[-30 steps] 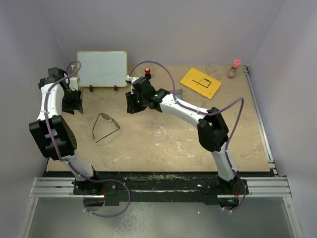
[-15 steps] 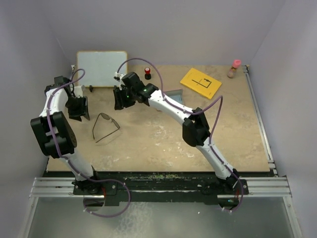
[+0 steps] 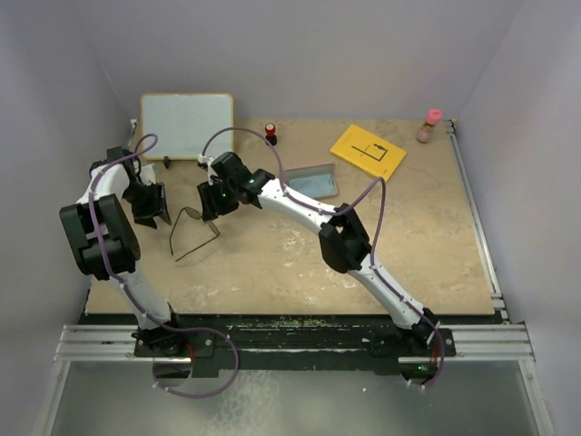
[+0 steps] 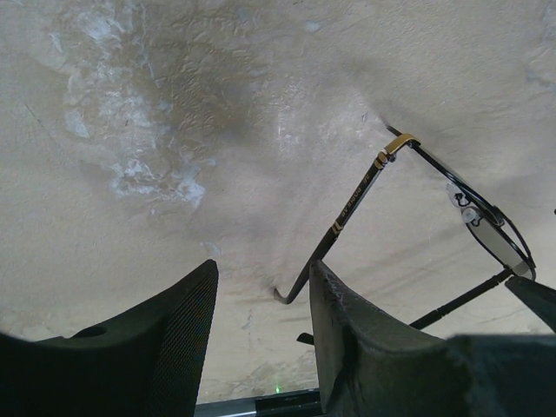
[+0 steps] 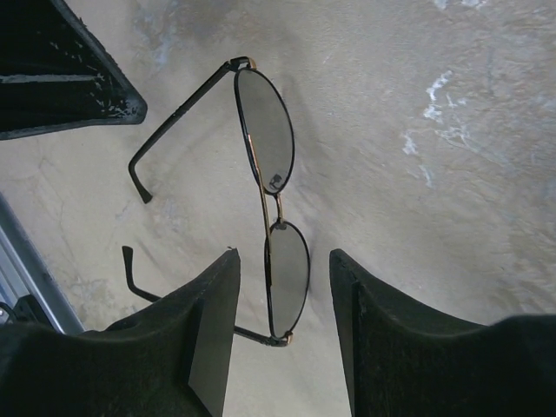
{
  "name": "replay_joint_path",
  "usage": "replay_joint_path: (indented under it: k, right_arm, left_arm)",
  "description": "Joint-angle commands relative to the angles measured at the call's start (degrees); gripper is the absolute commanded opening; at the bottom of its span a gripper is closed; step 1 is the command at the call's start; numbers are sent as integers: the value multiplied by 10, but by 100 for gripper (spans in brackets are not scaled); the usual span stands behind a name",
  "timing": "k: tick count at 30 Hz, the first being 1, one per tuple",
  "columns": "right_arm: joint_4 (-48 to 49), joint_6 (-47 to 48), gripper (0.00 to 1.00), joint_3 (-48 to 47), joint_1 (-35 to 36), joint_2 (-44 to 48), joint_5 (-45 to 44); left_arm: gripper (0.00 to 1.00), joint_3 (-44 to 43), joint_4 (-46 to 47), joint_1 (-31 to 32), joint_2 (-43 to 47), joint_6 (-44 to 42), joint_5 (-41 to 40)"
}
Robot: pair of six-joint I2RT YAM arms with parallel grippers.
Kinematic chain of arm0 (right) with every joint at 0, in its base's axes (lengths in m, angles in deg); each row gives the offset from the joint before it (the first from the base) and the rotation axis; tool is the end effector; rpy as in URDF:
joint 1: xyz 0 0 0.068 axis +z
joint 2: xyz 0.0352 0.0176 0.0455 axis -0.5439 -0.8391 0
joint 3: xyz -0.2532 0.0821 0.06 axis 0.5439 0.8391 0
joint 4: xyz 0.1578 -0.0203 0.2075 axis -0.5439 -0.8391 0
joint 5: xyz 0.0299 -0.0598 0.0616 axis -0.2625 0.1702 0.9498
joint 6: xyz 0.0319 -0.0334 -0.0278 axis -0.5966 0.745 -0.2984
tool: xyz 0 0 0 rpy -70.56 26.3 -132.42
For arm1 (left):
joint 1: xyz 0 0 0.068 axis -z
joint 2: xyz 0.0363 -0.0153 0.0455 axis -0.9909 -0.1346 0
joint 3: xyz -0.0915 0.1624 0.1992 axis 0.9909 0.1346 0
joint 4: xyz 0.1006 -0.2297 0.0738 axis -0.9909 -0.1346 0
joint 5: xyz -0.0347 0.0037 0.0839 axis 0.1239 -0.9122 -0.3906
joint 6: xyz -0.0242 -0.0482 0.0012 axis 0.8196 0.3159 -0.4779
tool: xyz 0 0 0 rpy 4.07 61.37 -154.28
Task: Organize the sunglasses
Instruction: Pick up the sunglasses from the center of the board.
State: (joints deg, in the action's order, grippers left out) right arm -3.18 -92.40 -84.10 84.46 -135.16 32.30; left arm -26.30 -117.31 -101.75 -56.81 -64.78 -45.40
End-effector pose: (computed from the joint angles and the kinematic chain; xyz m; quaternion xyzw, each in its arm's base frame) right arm 0.3563 0.4627 0.2074 -0.2639 0.8453 0.3674 0.2843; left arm 0.3369 0.1105 0.2014 -0.1293 0.9816 -0.0975 0.1010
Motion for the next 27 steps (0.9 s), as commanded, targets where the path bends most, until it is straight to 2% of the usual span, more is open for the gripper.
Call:
replay_joint_path:
  k: [1,23,25,27]
  right_arm:
    - [26,13,51,-41,2,-3,18]
    - [91,10,43,-38,13,-34,29]
    - [94,13,32,-40,14,-36,29]
    - [94,12,15,-40,15,-37,22]
  left_arm:
    - [50,-23,11,-3,-5,15,11]
    - [50,-15,12,-2,9,18,20]
    - [50,-16,14,-2,9,17,20]
    - [50,-16,14,-2,9,19,20]
